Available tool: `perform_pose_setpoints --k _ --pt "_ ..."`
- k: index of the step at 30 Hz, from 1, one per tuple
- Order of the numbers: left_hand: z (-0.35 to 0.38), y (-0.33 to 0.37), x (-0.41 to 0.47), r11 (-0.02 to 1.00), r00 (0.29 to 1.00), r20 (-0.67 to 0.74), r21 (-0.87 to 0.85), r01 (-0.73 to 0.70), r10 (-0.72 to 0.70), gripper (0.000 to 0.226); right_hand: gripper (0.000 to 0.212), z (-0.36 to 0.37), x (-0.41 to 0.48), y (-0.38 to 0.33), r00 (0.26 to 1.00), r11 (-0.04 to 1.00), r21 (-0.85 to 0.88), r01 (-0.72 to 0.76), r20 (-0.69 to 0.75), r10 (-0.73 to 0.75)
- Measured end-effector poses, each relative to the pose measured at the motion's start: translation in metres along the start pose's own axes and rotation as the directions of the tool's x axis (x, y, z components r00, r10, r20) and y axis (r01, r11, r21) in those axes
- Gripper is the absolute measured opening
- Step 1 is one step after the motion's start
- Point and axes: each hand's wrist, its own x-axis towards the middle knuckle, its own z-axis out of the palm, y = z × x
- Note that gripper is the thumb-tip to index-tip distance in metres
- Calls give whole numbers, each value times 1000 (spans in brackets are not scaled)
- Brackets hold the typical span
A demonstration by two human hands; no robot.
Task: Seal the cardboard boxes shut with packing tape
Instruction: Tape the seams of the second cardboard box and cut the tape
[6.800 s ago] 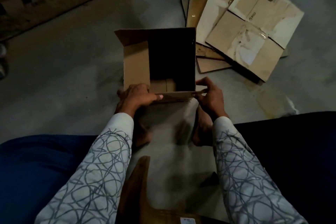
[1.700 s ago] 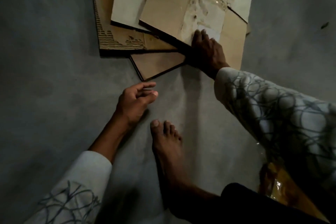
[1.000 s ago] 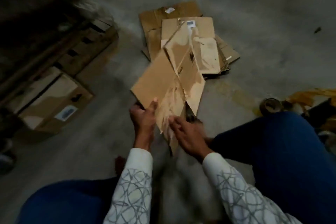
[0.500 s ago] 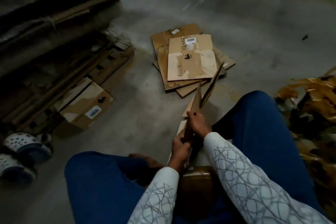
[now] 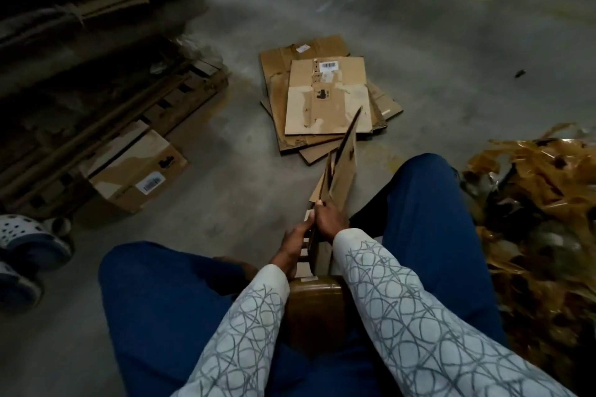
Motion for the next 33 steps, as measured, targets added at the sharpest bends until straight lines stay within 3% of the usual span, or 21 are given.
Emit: perform_pose_setpoints --k 3,5,8,11,14,17,23,26,29,31,33 --pt "-4 0 4 999 999 -36 23 -37 38 45 36 -1 -7 -5 998 999 -34 32 -46 -34" --pt "-4 3 5 985 989 -109 152 -81 99 46 35 -3 -8 -8 997 997 -75 28 -74 -34" --pt "-6 6 8 814 931 -218 568 -121 291 43 40 -1 -12 -11 993 996 -89 0 -115 -10" --pt "-14 4 14 686 938 -196 725 -57 285 30 38 -1 -14 -9 993 996 -87 -21 -118 11" --pt "-23 -2 17 713 948 -271 697 74 166 35 40 0 -15 -5 996 985 -170 -15 -90 0" --pt "-26 3 15 733 897 -363 677 66 253 36 36 -5 -15 -9 995 988 -156 10 -93 -25" --pt "-33 22 3 807 750 -544 591 22 377 35 29 -9 -5 -17 963 988 -111 109 -234 -132" --pt "-45 28 3 877 647 -655 479 -46 391 33 19 -15 -8 -23 954 992 83 93 -292 -65" --pt "-64 31 9 941 570 -756 324 -103 322 35 24 -16 -6 -22 959 958 284 37 -281 46" --pt "-76 32 15 962 543 -795 247 -119 271 34 33 -12 -1 -20 968 864 501 -47 -190 162" --pt "-87 32 18 974 545 -807 200 -111 228 33 47 -6 5 -14 972 682 714 -158 -8 235"
